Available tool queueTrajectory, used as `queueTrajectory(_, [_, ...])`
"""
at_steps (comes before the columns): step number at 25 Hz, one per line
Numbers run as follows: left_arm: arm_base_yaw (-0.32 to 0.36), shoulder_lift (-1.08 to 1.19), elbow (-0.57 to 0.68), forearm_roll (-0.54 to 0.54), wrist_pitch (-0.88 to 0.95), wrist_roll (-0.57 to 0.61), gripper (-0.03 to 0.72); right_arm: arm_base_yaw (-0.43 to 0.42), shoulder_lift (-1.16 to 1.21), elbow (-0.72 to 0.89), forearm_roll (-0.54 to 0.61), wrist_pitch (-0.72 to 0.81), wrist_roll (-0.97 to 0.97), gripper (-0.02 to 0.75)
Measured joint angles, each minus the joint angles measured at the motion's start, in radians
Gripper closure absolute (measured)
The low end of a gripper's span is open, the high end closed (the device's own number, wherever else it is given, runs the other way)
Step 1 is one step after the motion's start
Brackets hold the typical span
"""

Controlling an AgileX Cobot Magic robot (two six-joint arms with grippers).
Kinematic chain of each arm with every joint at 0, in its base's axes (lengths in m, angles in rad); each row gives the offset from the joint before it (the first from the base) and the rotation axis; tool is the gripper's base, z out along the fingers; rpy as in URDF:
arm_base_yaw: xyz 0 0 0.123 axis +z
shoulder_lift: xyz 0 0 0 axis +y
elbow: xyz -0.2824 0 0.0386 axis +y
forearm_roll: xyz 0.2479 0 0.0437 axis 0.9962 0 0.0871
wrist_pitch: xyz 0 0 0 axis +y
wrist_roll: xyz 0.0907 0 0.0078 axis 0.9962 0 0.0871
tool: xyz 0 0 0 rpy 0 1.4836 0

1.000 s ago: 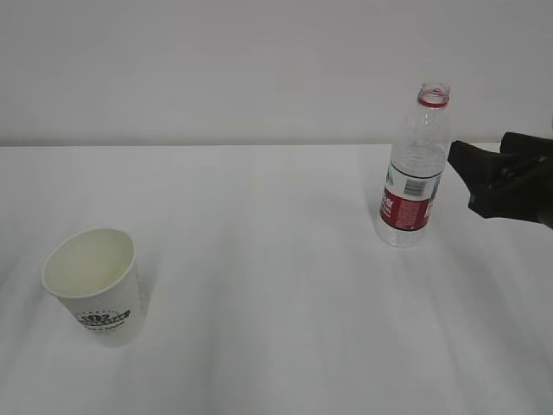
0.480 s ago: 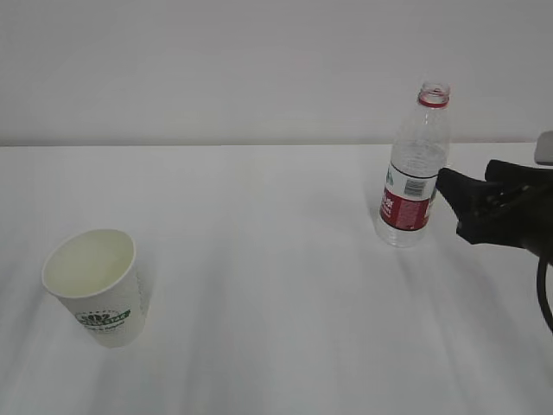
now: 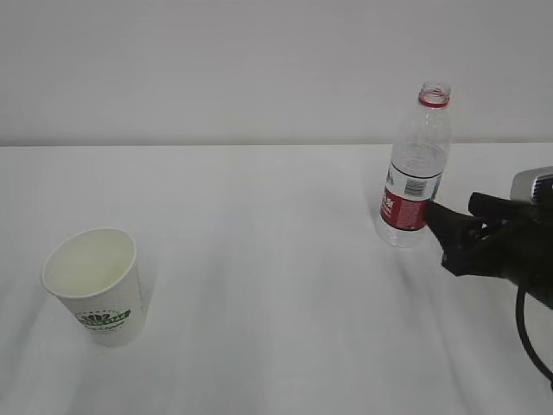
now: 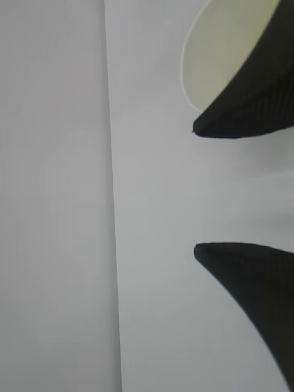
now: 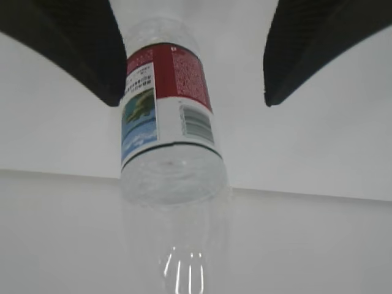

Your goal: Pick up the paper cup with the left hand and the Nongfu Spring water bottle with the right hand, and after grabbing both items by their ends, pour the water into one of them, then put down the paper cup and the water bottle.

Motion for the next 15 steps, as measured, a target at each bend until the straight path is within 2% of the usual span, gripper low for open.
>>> queueTrajectory(15, [0.0, 0.0, 0.003, 0.101, -0.011, -0.004, 0.305, 0.0, 0.045, 0.0, 0.042, -0.004, -0.077, 0.21])
